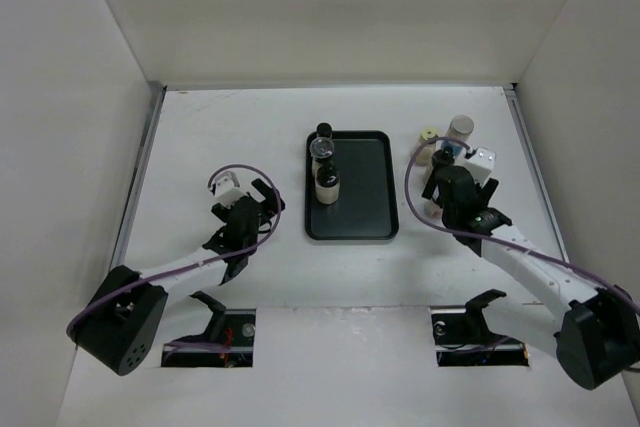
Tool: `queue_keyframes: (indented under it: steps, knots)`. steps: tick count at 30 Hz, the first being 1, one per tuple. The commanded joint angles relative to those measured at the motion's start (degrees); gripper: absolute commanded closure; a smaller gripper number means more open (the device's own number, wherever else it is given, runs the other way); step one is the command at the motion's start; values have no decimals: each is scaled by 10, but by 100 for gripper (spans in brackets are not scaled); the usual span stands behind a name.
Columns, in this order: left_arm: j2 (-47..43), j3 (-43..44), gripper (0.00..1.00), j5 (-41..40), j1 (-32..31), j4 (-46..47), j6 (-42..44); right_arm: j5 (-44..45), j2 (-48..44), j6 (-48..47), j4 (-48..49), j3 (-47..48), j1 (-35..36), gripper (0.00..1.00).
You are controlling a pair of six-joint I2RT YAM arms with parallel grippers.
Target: Organize the condiment bottles
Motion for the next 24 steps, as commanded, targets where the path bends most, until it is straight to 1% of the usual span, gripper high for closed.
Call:
queue_keyframes:
  steps: [1,4,7,12,14,16,18,21,24]
  knots:
    - [-10,-9,0,18,1,42,-29,-18,15,3,-39,30,-24,0]
    - [-12,-11,0,16,-5,47,-27,-81,36,1,-2,29,-38,0]
    - [-6,-11,0,17,-9,55,-26,-121,77,-2,28,36,-60,0]
    - [7,-7,0,24,-9,62,-26,-147,151,1,61,45,-67,15]
    - [3,-7,0,32,-8,63,-26,-135,160,0,62,47,-67,28]
    - [0,-9,0,32,-8,63,-26,-106,136,2,68,42,-61,42]
    - [-1,-10,0,32,-7,63,-26,-70,94,-6,62,44,-34,48]
    - [0,-9,0,33,-1,63,-25,-39,27,-26,15,70,12,51]
    - [-3,-9,0,35,10,62,-25,-53,-13,-23,-11,87,65,51]
